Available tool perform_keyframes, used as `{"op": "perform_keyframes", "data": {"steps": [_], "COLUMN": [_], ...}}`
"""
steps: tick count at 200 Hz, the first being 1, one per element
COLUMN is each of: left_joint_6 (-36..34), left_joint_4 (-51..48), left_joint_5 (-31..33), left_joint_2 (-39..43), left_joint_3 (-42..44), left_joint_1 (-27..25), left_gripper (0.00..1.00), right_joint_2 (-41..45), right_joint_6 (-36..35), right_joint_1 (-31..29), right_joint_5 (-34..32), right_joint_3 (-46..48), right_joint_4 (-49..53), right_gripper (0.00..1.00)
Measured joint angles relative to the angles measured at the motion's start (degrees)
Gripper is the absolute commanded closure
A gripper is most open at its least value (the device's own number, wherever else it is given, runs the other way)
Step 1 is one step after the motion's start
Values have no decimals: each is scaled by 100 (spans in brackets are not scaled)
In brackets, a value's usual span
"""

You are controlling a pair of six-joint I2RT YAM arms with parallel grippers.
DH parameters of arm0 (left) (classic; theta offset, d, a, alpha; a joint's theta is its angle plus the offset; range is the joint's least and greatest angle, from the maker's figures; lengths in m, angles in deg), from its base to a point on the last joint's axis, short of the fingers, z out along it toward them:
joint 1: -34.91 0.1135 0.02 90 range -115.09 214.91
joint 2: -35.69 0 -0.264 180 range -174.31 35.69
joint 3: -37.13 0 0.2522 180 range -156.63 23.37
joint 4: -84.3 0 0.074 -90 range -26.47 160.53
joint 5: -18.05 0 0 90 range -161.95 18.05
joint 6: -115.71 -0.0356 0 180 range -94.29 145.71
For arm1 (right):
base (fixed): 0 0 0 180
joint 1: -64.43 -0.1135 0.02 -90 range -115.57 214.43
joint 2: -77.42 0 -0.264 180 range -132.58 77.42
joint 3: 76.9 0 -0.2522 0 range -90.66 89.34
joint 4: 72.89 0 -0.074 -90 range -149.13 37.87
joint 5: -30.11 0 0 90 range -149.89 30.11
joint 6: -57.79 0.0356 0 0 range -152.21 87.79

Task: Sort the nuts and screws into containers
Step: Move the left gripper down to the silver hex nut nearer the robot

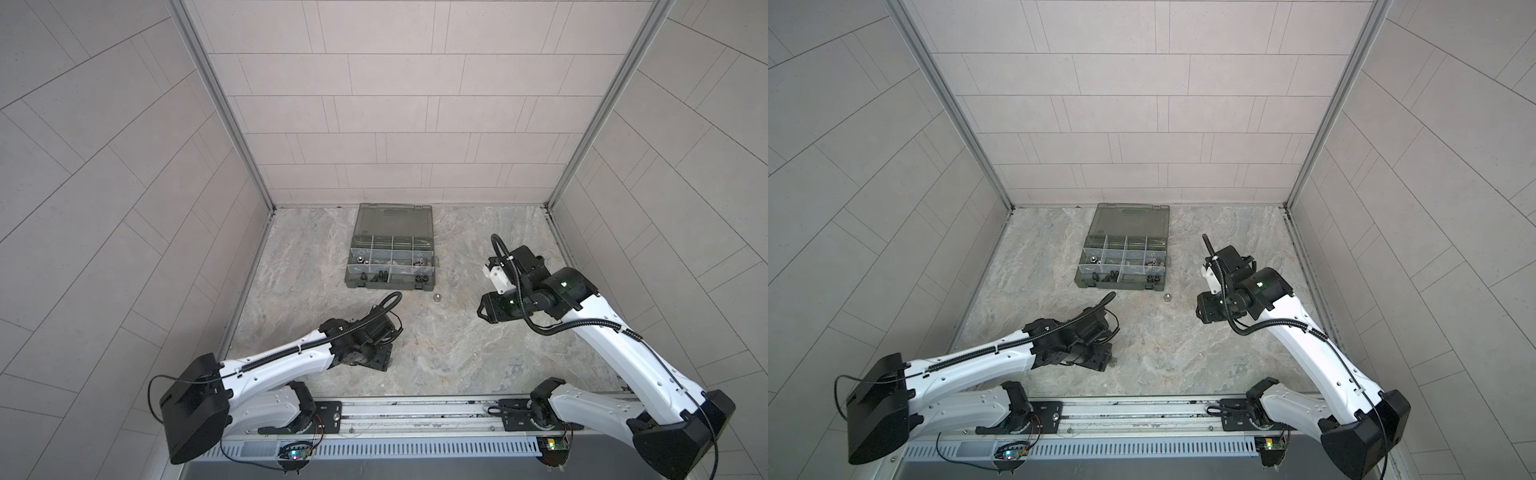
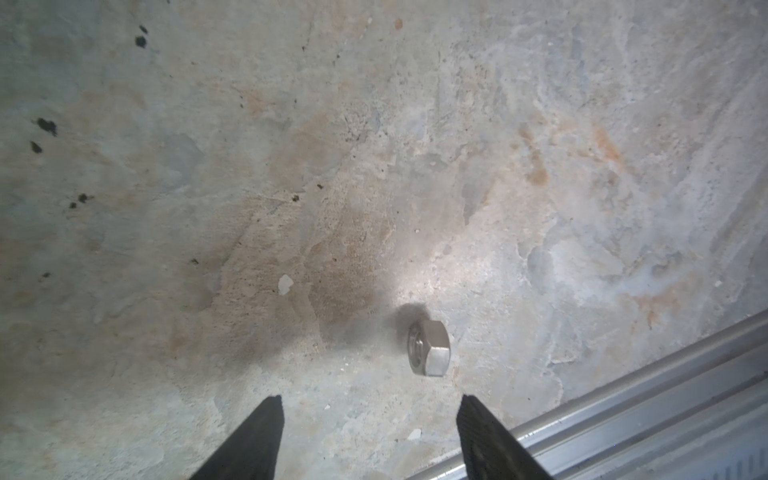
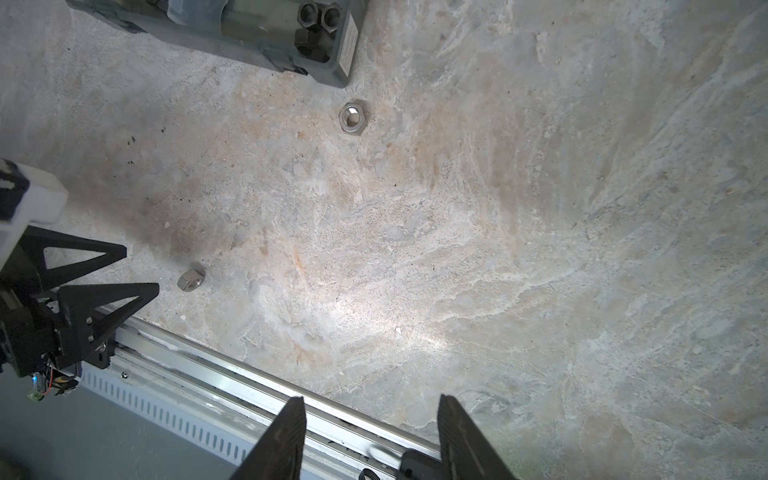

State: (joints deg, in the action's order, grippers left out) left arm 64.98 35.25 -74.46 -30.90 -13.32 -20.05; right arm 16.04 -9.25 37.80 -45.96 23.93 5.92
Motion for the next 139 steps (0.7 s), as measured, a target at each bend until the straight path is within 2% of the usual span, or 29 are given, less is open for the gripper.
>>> {"op": "perform_keyframes", "data": {"steps": [37, 89, 119, 139], "left_joint_6": [243, 494, 608, 640], "left_joint_4": [282, 459, 570, 658], "left_joint_5": [175, 374, 435, 459], "left_joint_2": [-387, -664, -820, -922], "left_joint_3": [0, 0, 4, 17], "left_joint_1": [-245, -634, -695, -695], "left_gripper": [31, 33, 39, 40], "right_joint_2": [448, 564, 568, 581], "right_joint_6": [-22, -24, -28, -44], "right_joint_1": [2, 2, 2, 2], "right_joint_5": [-57, -70, -70, -90], "right_joint_3": [192, 323, 332, 332], "right_joint_4": [20, 74, 94, 111], "right_gripper": [48, 48, 48, 48]}}
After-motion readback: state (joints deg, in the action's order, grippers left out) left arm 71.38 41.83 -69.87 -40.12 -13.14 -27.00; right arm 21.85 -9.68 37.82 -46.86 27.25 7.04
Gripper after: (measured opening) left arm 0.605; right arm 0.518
